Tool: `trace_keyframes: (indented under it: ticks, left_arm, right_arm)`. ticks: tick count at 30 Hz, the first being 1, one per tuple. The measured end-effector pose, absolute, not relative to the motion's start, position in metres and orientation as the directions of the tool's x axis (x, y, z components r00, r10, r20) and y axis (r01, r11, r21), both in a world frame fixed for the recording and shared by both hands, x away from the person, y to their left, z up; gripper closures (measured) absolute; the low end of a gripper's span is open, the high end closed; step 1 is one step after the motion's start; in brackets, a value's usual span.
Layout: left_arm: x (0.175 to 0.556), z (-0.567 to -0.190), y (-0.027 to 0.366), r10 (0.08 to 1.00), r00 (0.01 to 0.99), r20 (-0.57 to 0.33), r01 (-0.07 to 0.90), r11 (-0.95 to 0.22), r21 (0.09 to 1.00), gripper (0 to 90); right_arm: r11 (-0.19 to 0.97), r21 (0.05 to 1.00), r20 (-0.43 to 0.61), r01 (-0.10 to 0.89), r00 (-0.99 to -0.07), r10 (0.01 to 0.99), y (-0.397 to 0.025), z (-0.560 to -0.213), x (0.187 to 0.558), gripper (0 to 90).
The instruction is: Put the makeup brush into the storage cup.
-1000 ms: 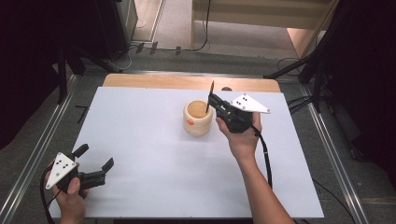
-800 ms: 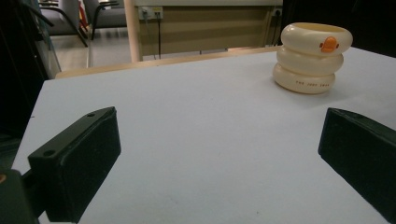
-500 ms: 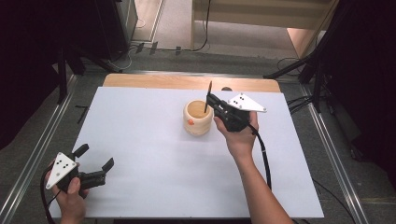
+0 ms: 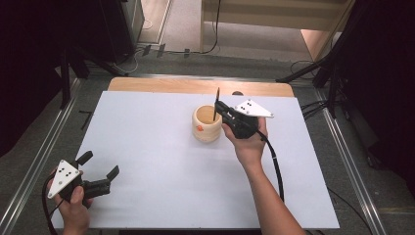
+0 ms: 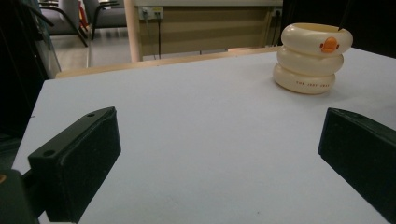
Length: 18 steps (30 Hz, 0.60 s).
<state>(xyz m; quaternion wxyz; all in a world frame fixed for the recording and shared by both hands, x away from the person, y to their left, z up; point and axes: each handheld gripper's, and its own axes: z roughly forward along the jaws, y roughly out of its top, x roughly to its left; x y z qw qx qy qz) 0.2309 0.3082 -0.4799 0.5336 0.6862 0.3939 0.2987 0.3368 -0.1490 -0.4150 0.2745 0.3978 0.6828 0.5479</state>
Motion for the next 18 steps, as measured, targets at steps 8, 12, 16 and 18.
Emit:
trace_keyframes:
  ticks: [8,12,16,18]
  left_arm:
    - [0.231,-0.480,0.309,0.860,0.510,-0.010,0.222,-0.121,0.968,0.0]
    - [0.231,-0.480,0.309,0.860,0.511,-0.010,0.222,-0.121,0.968,0.0]
    - [0.231,-0.480,0.309,0.859,0.512,-0.010,0.221,-0.121,0.968,0.0]
    - [0.231,-0.480,0.309,0.859,0.512,-0.010,0.221,-0.120,0.968,0.0]
  right_arm:
    - [0.091,0.962,0.062,0.257,-0.532,0.844,-0.146,-0.420,0.339,84.2]
    - [0.097,0.960,0.060,0.263,-0.532,0.844,-0.145,-0.423,0.339,84.2]
    - [0.096,0.959,0.063,0.267,-0.528,0.847,-0.145,-0.428,0.339,84.2]
    - [0.098,0.956,0.065,0.278,-0.523,0.850,-0.145,-0.431,0.340,84.2]
